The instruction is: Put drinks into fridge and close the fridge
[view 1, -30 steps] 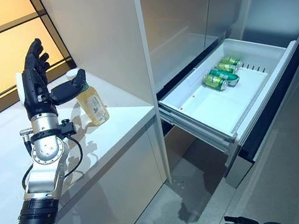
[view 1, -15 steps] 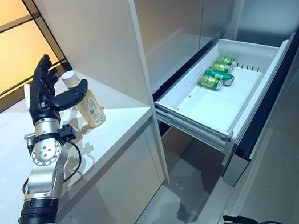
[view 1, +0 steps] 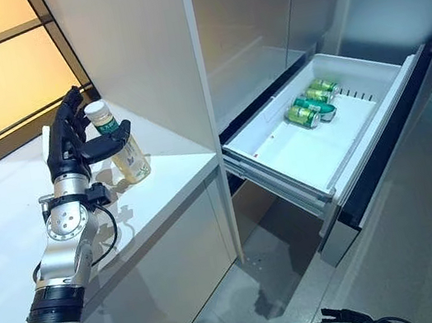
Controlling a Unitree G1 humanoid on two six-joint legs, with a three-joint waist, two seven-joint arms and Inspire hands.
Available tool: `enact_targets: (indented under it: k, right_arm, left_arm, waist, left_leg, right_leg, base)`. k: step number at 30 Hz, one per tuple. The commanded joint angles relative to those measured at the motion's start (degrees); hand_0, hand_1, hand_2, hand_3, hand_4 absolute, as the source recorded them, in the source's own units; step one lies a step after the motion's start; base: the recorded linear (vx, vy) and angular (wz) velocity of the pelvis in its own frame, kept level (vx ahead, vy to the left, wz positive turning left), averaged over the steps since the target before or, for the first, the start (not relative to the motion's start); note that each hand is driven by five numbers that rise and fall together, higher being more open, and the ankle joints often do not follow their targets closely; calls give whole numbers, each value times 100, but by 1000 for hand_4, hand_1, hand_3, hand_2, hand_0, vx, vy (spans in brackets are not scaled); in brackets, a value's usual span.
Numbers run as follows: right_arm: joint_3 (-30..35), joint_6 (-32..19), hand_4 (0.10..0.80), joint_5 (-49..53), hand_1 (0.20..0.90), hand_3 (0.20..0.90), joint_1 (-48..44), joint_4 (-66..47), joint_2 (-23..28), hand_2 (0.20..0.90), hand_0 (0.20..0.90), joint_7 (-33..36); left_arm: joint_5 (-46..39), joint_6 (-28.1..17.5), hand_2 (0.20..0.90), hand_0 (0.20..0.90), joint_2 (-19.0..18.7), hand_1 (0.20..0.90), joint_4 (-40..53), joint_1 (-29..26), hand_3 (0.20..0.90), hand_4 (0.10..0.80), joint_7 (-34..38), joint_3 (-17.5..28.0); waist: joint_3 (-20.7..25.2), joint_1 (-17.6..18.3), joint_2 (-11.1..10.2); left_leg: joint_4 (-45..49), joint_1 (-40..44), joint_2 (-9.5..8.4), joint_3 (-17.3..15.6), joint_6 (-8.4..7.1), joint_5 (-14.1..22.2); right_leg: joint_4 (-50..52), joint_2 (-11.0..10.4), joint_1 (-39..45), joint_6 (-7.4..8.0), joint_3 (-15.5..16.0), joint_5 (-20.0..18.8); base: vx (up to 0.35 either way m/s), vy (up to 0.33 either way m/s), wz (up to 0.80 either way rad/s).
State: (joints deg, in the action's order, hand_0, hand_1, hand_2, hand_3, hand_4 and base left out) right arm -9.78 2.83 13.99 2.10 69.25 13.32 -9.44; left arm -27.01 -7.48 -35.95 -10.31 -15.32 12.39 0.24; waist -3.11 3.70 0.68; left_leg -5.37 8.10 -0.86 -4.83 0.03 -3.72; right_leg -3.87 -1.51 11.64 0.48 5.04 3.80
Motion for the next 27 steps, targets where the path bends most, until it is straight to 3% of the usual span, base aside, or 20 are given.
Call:
enact_targets:
  k: [1,27]
  right_arm:
    - [-151,63,800,-279,900,900,111,103,186,900,900,-160]
    - [-96,79,800,-253,900,900,229,-8,184,900,900,-145]
  left_arm:
    - [255,-432,900,900,-145,900,-58,-979,900,800,-42,176]
    - [449,-570,900,900,-152,900,-763,-1160,900,800,10,3]
  waist:
    - [51,70,155]
    - [11,243,131]
  left_leg:
    - [316,249,-163,-159,193,1014]
    - [369,253,-204,-311,268,1073]
  right_leg:
    - [676,166,-457,284,87,344]
    - [798,161,-568,344,-76,319]
  base:
    - [0,0,0]
    - [11,5,-3]
